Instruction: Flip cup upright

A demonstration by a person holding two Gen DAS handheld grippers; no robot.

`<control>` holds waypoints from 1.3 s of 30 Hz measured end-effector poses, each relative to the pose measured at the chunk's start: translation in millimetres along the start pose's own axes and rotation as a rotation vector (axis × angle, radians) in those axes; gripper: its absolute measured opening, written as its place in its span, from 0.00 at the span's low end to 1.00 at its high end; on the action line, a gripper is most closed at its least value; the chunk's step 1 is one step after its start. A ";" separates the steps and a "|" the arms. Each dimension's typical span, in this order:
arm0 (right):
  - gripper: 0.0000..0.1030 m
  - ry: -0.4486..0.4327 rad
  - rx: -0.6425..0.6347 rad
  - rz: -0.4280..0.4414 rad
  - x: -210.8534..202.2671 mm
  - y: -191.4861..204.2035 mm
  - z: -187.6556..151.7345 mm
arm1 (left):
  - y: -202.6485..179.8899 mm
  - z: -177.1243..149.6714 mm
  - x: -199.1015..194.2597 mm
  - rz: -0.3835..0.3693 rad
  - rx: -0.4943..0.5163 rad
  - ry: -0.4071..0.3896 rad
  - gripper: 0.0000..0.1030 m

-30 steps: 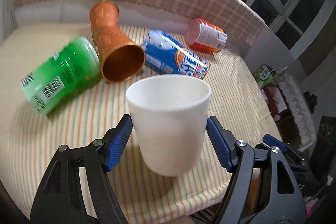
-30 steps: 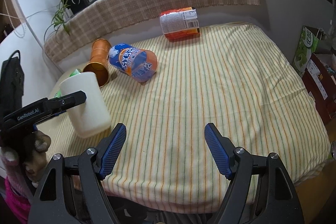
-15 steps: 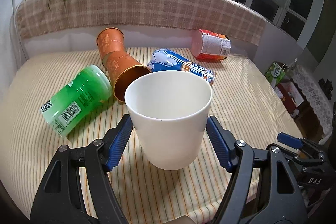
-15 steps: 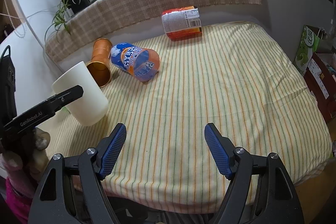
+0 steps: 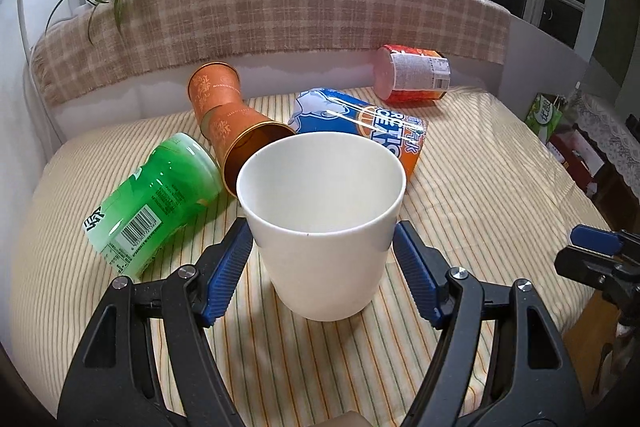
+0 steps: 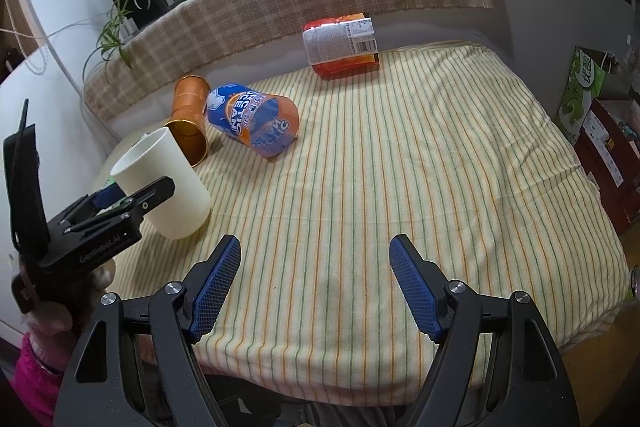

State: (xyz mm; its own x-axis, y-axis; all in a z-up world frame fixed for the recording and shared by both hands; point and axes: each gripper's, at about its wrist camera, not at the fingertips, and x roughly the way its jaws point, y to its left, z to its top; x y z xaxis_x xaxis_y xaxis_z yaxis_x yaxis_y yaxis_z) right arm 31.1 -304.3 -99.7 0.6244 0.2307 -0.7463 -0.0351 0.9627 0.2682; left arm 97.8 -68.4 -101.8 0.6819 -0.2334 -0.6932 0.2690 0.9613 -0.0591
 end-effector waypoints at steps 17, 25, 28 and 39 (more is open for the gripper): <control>0.74 -0.052 -0.058 -0.018 -7.2 17.6 -0.5 | 6.1 -11.7 -25.4 -0.091 -0.007 -0.013 0.79; 0.74 -0.157 -0.136 -0.069 -22.7 37.0 -0.6 | 20.6 -21.0 -73.4 -0.028 -0.060 -0.148 0.79; 0.74 -0.222 -0.172 -0.091 -29.8 47.1 -2.0 | 21.3 -22.0 -96.0 0.033 -0.060 -0.234 0.81; 0.78 -0.440 -0.181 -0.190 -52.2 57.3 -2.2 | 19.2 -30.8 -141.7 0.133 -0.020 -0.413 1.00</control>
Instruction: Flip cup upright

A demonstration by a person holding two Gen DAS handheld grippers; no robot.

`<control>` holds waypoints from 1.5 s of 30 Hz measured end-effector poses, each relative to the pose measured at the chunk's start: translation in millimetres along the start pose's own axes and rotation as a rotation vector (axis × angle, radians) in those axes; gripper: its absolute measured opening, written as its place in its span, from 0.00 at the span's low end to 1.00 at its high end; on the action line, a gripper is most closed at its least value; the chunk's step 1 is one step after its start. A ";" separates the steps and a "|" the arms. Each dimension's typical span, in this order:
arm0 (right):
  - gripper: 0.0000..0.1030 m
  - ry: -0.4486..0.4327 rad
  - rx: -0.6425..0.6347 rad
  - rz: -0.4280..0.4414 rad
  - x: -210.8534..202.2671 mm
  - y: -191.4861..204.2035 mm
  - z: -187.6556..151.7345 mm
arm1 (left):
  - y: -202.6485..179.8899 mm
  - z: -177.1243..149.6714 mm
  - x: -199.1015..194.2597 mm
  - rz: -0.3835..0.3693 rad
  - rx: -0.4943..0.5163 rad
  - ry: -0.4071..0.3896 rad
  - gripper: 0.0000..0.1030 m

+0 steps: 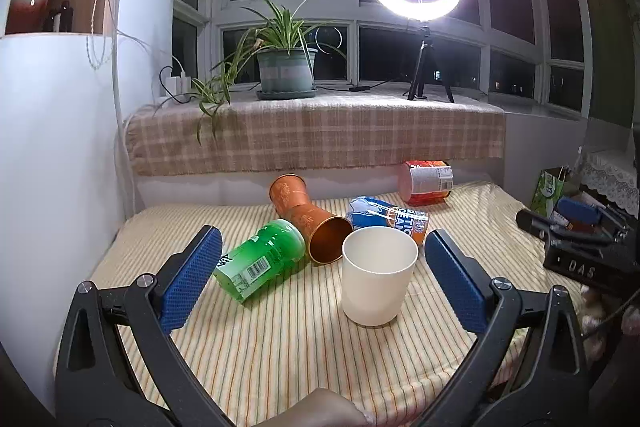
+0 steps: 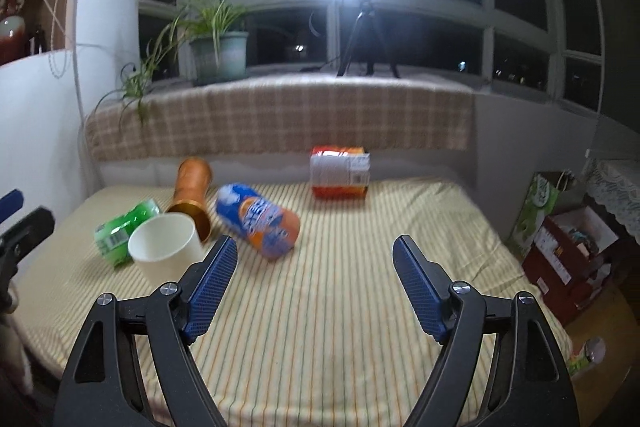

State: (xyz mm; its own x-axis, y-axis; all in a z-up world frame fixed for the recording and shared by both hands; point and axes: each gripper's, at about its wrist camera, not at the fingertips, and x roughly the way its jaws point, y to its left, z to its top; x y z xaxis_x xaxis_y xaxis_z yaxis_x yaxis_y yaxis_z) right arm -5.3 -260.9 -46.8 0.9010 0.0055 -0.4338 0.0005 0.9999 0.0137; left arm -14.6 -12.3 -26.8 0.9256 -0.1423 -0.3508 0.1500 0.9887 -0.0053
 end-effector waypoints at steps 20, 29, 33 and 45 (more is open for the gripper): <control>0.82 -0.184 -0.004 -0.057 -44.0 8.6 18.2 | 8.3 10.4 -32.8 0.080 -0.040 -0.042 1.00; 0.82 -0.189 0.001 -0.055 -50.0 10.2 19.3 | 13.1 11.0 -37.9 0.093 -0.054 -0.050 1.00; 0.82 -0.185 0.007 -0.056 -49.7 9.1 19.5 | 13.0 10.8 -38.4 0.091 -0.053 -0.050 1.00; 0.82 -0.170 0.022 -0.062 -43.6 3.6 19.0 | 12.3 9.5 -38.6 0.092 -0.047 -0.049 1.00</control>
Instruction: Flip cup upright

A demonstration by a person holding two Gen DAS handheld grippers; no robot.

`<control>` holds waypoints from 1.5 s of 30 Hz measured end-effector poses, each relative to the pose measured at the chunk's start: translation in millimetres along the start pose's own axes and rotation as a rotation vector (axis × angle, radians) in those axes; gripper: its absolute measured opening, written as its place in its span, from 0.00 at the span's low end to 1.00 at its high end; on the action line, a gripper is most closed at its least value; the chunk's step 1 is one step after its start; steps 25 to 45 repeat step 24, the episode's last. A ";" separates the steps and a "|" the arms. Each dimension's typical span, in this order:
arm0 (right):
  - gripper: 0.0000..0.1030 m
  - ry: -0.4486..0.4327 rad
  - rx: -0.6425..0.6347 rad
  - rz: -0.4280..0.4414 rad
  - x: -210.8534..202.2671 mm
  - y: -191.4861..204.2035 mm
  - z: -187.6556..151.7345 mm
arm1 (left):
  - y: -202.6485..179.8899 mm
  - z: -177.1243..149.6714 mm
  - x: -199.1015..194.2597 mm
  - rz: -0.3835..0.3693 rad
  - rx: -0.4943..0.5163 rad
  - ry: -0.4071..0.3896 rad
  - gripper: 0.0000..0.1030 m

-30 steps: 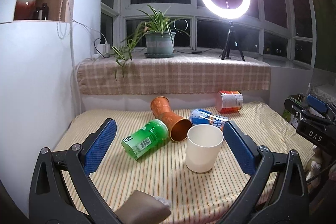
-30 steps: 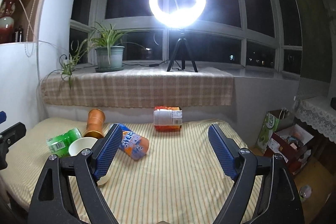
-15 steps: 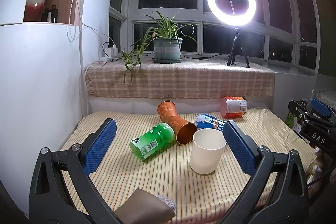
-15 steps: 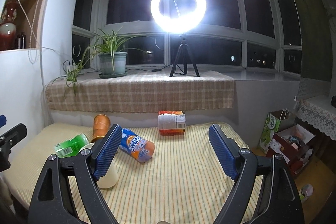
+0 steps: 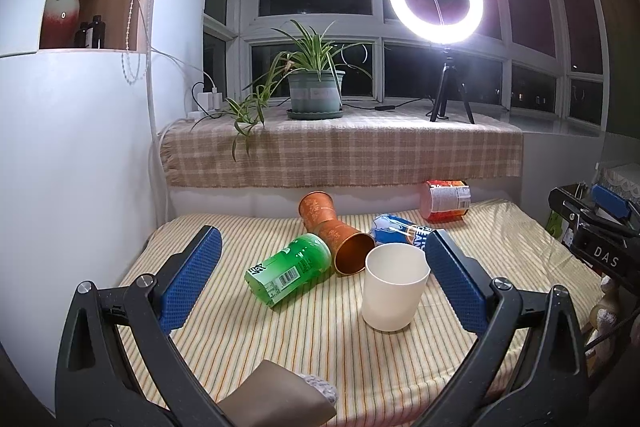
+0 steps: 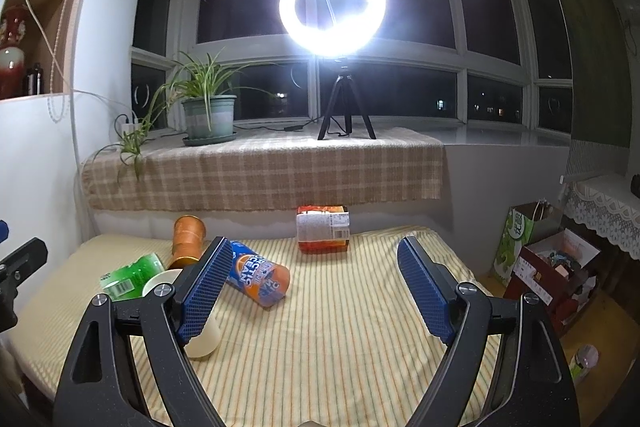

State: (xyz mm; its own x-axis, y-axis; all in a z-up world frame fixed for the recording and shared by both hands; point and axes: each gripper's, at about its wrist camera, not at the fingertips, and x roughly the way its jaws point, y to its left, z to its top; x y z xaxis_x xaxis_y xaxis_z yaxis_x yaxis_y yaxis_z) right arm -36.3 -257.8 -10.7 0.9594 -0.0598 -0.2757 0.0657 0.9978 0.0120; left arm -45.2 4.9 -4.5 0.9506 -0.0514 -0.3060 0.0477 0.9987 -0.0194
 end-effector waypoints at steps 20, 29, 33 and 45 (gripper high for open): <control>0.82 0.027 0.011 0.004 9.3 -1.9 -2.8 | 11.4 0.5 13.1 0.018 0.005 0.024 1.00; 0.82 0.029 0.011 0.005 9.9 -1.3 -3.4 | 13.2 0.4 15.1 0.020 0.017 0.024 1.00; 0.82 0.029 0.011 0.005 9.9 -1.3 -3.4 | 13.2 0.4 15.1 0.020 0.017 0.024 1.00; 0.82 0.029 0.011 0.005 9.9 -1.3 -3.4 | 13.2 0.4 15.1 0.020 0.017 0.024 1.00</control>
